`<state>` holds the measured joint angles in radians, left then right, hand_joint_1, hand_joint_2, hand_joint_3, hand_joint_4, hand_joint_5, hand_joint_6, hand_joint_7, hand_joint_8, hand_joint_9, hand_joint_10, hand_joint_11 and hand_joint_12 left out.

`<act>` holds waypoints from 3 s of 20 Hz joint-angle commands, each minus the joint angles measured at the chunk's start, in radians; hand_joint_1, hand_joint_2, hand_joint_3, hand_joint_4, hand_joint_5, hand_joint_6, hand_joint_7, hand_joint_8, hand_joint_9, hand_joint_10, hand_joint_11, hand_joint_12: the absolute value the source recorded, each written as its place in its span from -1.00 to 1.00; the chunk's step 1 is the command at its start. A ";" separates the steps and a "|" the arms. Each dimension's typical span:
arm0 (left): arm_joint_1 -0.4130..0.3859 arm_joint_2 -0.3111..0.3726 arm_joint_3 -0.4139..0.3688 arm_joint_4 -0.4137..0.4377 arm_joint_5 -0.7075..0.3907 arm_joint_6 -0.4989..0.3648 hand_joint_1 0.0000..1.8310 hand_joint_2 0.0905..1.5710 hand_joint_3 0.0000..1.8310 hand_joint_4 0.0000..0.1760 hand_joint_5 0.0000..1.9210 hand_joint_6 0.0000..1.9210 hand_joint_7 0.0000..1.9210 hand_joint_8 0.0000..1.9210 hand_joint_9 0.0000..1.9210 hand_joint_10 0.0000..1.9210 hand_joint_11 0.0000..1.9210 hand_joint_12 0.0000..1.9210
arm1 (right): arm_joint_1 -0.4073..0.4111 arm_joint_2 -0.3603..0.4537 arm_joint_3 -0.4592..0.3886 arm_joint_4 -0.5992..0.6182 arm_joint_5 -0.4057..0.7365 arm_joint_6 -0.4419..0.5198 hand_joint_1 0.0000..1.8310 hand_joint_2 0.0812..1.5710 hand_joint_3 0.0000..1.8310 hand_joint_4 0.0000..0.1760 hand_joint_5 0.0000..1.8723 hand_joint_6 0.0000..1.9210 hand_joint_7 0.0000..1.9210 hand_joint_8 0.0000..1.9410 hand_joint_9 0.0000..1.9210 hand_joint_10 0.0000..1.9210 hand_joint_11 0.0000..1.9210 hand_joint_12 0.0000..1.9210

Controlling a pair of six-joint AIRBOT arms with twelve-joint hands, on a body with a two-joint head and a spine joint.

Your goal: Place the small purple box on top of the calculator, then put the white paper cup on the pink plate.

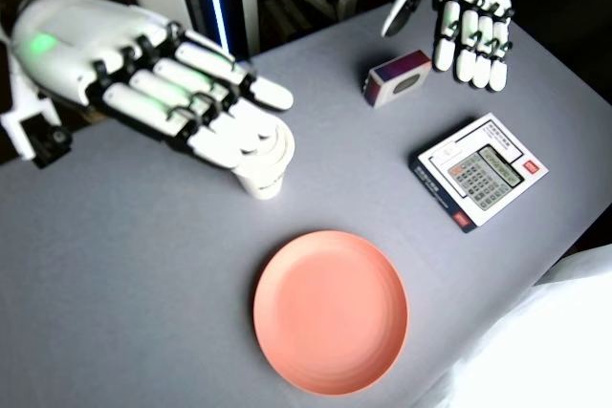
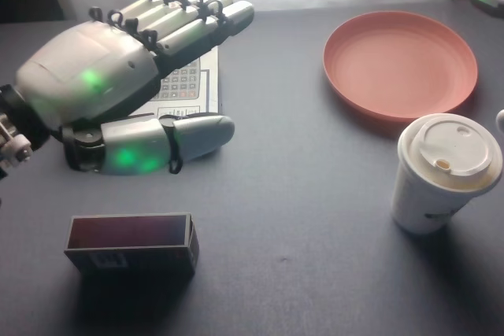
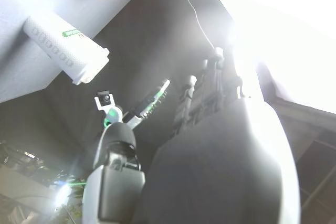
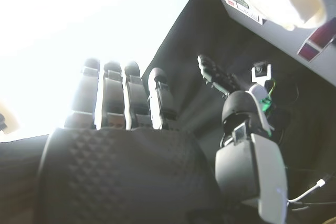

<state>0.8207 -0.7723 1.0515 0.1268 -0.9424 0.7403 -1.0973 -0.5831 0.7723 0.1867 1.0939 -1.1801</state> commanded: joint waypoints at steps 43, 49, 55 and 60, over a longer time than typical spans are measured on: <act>0.353 0.064 -0.102 -0.196 0.028 0.112 -0.12 0.49 -1.00 0.00 -0.91 -0.96 -0.83 -0.93 -0.91 -0.96 -1.00 -1.00 | 0.027 -0.030 -0.002 0.034 0.045 -0.043 -0.68 0.50 -1.00 -1.00 -1.00 -1.00 -1.00 -1.00 -1.00 -1.00 -1.00 -1.00; 0.353 0.037 -0.088 -0.203 0.043 0.121 -0.14 0.50 -1.00 -0.12 -0.79 -0.46 -0.73 -0.30 -1.00 0.10 -1.00 -0.69 | 0.025 -0.030 -0.001 0.036 0.045 -0.042 -0.65 0.51 -1.00 -1.00 -1.00 -1.00 -1.00 -1.00 -1.00 -1.00 -1.00 -1.00; 0.353 0.027 -0.086 -0.208 0.009 0.121 0.26 0.64 -0.98 -1.00 -0.37 0.41 -0.27 0.81 -0.42 1.00 -1.00 1.00 | 0.023 -0.032 -0.001 0.036 0.043 -0.039 -0.65 0.55 -1.00 -1.00 -1.00 -1.00 -1.00 -1.00 -1.00 -1.00 -1.00 -1.00; 0.353 0.042 -0.097 -0.211 -0.050 0.121 0.28 0.61 -1.00 -1.00 -0.32 0.35 -0.23 0.74 -0.44 1.00 -1.00 1.00 | 0.022 -0.037 0.002 0.040 0.041 -0.038 -0.64 0.57 -1.00 -1.00 -1.00 -1.00 -1.00 -1.00 -1.00 -1.00 -1.00 -1.00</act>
<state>1.1812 -0.7330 0.9573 -0.0883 -0.8627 0.8597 -1.0832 -0.6193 0.7685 0.2226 1.0111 -1.2190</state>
